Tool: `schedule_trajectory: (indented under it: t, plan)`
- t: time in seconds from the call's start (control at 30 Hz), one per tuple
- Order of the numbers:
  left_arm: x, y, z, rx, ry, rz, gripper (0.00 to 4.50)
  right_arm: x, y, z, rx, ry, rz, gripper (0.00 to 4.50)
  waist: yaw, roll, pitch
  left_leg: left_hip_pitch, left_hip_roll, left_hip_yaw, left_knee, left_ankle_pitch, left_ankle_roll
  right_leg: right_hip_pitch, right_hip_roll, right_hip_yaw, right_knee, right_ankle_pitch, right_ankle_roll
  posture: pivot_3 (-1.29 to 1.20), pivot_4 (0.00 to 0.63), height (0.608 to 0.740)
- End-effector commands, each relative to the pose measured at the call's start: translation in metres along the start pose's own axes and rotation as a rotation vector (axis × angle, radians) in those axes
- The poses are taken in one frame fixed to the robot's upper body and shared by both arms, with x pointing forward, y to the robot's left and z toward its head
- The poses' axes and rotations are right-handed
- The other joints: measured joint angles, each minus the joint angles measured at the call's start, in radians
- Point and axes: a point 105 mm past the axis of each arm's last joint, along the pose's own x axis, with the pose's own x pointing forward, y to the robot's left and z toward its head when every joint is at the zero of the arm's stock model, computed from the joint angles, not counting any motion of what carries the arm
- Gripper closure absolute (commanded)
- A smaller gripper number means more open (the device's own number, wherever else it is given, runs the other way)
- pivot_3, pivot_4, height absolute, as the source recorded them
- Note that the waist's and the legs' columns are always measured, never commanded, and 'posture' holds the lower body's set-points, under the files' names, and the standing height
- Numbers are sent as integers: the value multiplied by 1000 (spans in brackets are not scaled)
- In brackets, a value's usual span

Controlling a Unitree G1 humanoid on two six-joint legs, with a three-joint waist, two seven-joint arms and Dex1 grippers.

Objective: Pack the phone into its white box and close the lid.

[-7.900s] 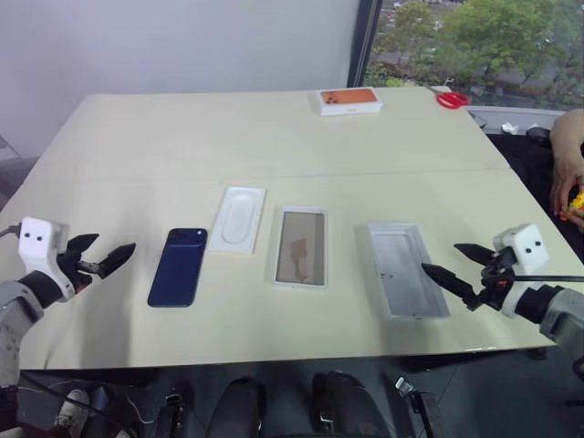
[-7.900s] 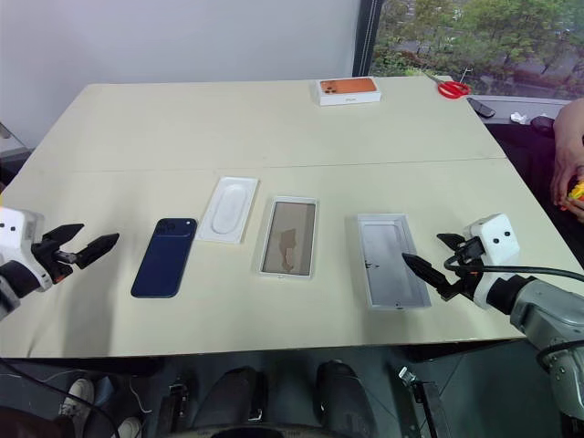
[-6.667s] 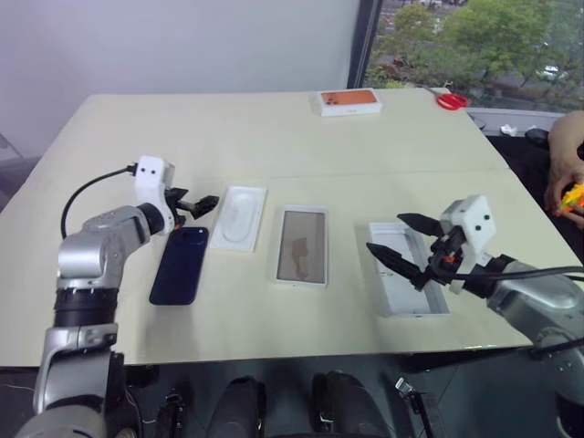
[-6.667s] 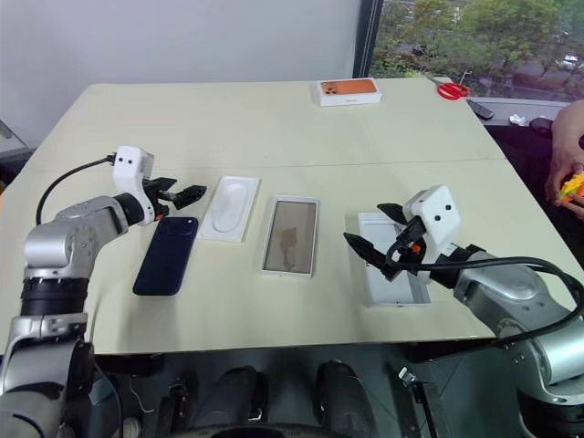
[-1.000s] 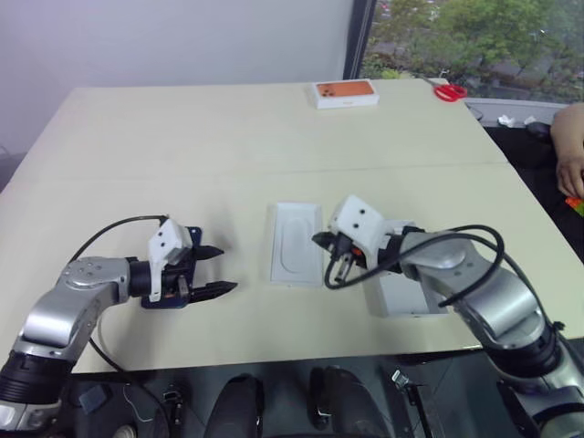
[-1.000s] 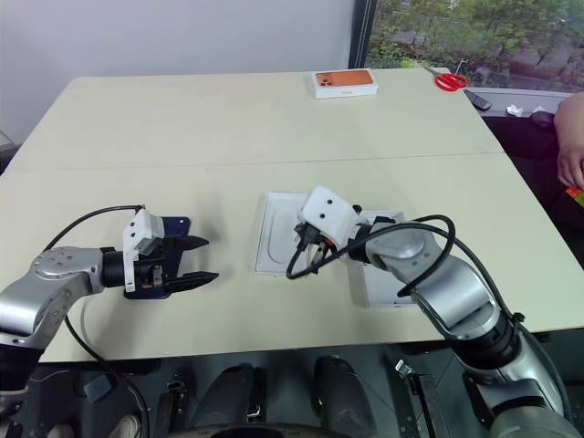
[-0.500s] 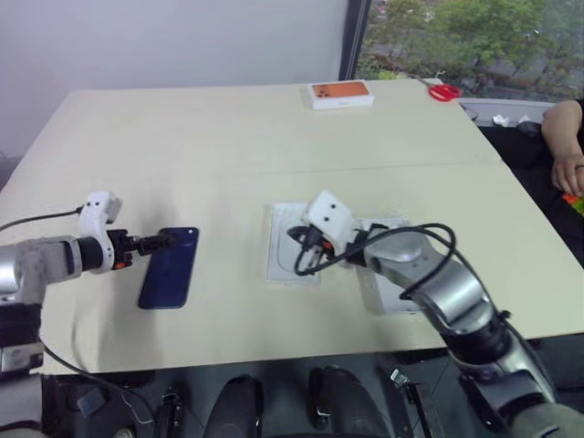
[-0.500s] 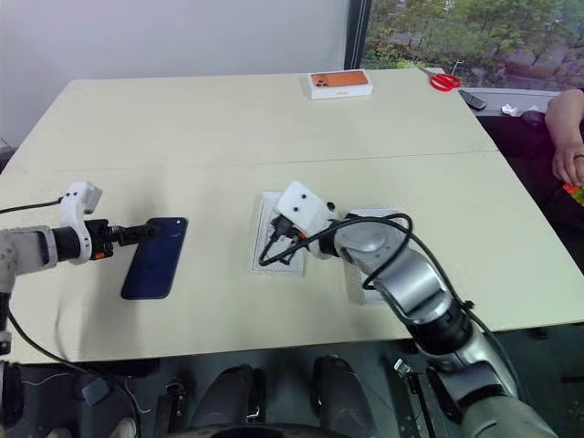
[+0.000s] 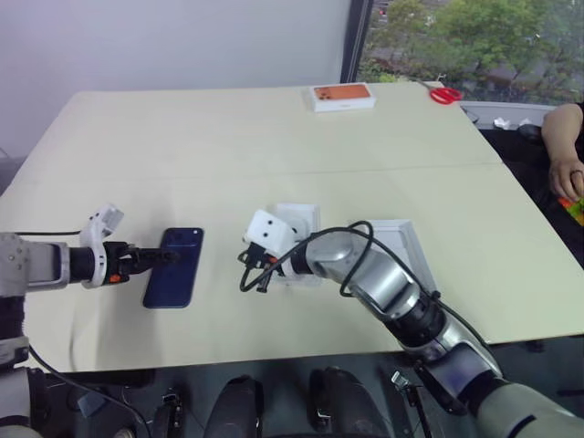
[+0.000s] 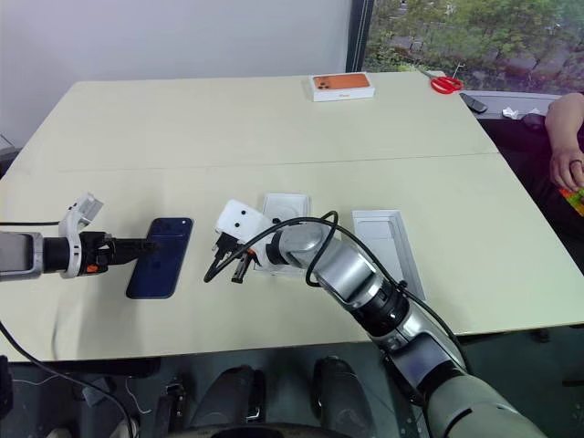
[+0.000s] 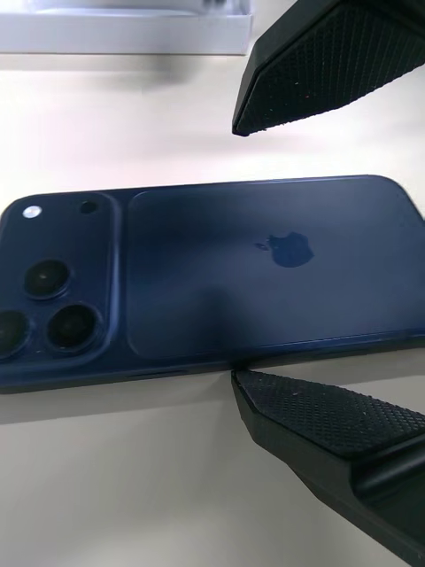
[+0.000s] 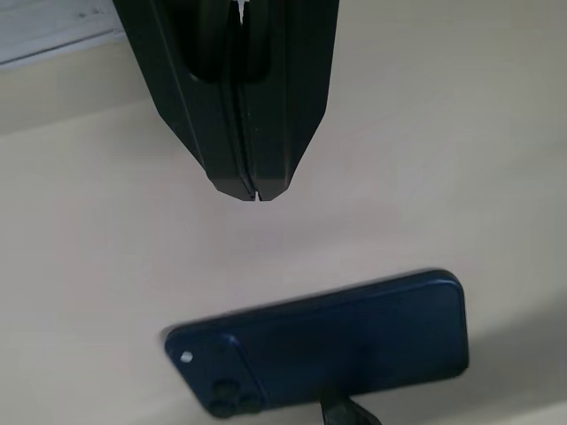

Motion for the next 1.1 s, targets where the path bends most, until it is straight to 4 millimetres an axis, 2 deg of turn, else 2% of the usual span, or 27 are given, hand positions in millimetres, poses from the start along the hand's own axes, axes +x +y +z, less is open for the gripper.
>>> schedule_trajectory:
  t: [0.03, 0.23, 0.33, 0.67, 0.9, 1.1]
  plan:
    - [11, -1, -14, -49, 68, -21, 55, 12, 4, 10, -32, -7, 23, 4480, 1, 0, 0, 0, 0, 0, 0, 0, 0, 0, 0, 0, 0, 0, 0, 0, 150, 740]
    - [19, -9, -17, -57, 71, -57, 55, 27, 7, 2, -14, 42, 45, 4480, 6, 0, 0, 0, -1, 0, 0, 0, 0, 0, -2, 0, 0, 0, 0, 0, 150, 740]
    - [31, -23, -21, -45, 76, -134, 55, 34, -1, -4, -10, 72, 9, 4480, 7, 1, -1, 0, -4, 0, 0, 1, -1, 1, -6, 0, 1, 0, 0, 0, 150, 740]
    - [51, -48, -30, -41, 76, -237, 55, 41, 0, -4, -16, 70, 8, 4480, 8, 1, -2, 3, -8, -1, 0, 1, -2, 4, -12, -1, 0, 0, 0, 0, 150, 740]
    - [49, -52, -30, -73, 63, -277, 55, 41, -2, -5, -13, 71, 1, 4480, 0, 1, -2, 3, -8, -1, 0, 1, -2, 4, -12, -1, 1, 0, 0, 0, 150, 740]
    - [44, -38, -26, -99, 46, -203, 55, 41, -3, -6, -17, 73, -4, 4480, 0, 1, -2, 3, -7, -1, -1, 1, -2, 4, -12, -2, 1, 0, 0, 0, 150, 740]
